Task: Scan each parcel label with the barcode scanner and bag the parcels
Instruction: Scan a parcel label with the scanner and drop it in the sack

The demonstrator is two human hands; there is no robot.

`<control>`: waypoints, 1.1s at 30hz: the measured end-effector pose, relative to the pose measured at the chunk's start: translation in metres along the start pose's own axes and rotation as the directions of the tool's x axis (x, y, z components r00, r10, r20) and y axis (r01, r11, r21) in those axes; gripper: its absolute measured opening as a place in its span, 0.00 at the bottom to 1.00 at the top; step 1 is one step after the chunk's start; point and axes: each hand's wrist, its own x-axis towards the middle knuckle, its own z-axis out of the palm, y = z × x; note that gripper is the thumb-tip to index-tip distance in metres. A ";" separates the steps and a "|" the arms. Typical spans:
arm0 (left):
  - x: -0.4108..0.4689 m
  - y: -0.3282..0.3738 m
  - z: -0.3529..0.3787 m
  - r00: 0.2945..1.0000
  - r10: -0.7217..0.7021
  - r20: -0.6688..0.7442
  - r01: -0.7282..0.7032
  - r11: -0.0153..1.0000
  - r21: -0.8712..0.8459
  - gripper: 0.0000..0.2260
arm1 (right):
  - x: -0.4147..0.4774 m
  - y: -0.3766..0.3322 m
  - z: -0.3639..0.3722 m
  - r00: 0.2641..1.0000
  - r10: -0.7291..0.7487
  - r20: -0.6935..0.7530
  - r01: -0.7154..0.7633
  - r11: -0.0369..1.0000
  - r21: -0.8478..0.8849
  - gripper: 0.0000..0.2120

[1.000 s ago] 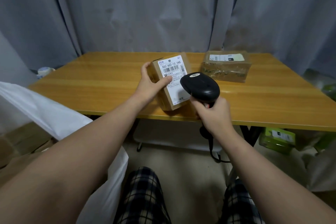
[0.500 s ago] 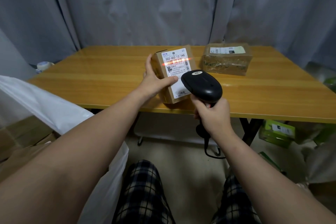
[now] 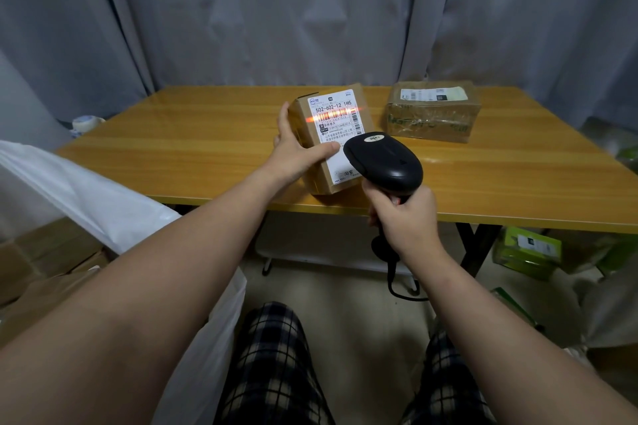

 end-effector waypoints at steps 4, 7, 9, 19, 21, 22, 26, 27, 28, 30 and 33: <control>-0.004 0.002 0.002 1.000 0.007 0.002 -0.007 1.000 -0.005 0.57 | -0.003 -0.001 0.001 1.000 0.002 0.011 -0.002 1.000 0.003 0.10; -0.006 0.003 0.003 1.000 0.002 -0.001 -0.002 1.000 -0.006 0.58 | -0.005 0.001 0.000 1.000 0.001 0.007 -0.001 1.000 0.007 0.09; -0.008 0.005 0.004 1.000 0.001 -0.001 -0.001 1.000 -0.003 0.58 | -0.008 0.003 -0.001 1.000 0.003 0.006 -0.003 1.000 0.023 0.09; -0.015 0.001 0.006 1.000 -0.014 0.019 0.016 0.995 -0.094 0.49 | -0.017 0.006 0.000 0.999 -0.003 -0.051 0.005 0.998 0.055 0.11; -0.017 -0.001 0.008 1.000 0.002 0.019 0.000 0.996 -0.094 0.47 | -0.018 0.009 0.001 0.998 -0.004 -0.063 0.008 0.998 0.067 0.09; -0.019 -0.002 0.010 1.000 0.006 0.017 -0.004 0.996 -0.093 0.47 | -0.018 0.010 0.002 0.998 0.000 -0.062 0.004 0.997 0.077 0.07; -0.025 -0.005 0.018 1.000 0.009 0.025 -0.008 0.998 -0.061 0.48 | -0.021 0.016 0.003 0.998 0.012 -0.057 -0.007 0.996 0.091 0.06; -0.027 -0.005 0.019 1.000 0.010 0.020 -0.009 0.998 -0.056 0.49 | -0.021 0.017 0.003 0.998 0.016 -0.057 -0.011 0.996 0.092 0.07; -0.029 -0.004 0.020 1.000 0.005 0.014 -0.005 0.999 -0.049 0.51 | -0.021 0.017 0.002 0.998 0.019 -0.056 -0.014 0.995 0.096 0.08; -0.030 -0.003 0.021 1.000 0.014 -0.004 -0.015 0.999 -0.043 0.52 | -0.021 0.016 0.000 0.999 0.014 -0.051 -0.009 0.995 0.101 0.06; -0.032 -0.002 0.017 0.997 0.051 -0.059 -0.052 0.998 -0.028 0.49 | -0.019 0.009 -0.001 0.999 0.017 -0.033 -0.013 0.994 0.107 0.05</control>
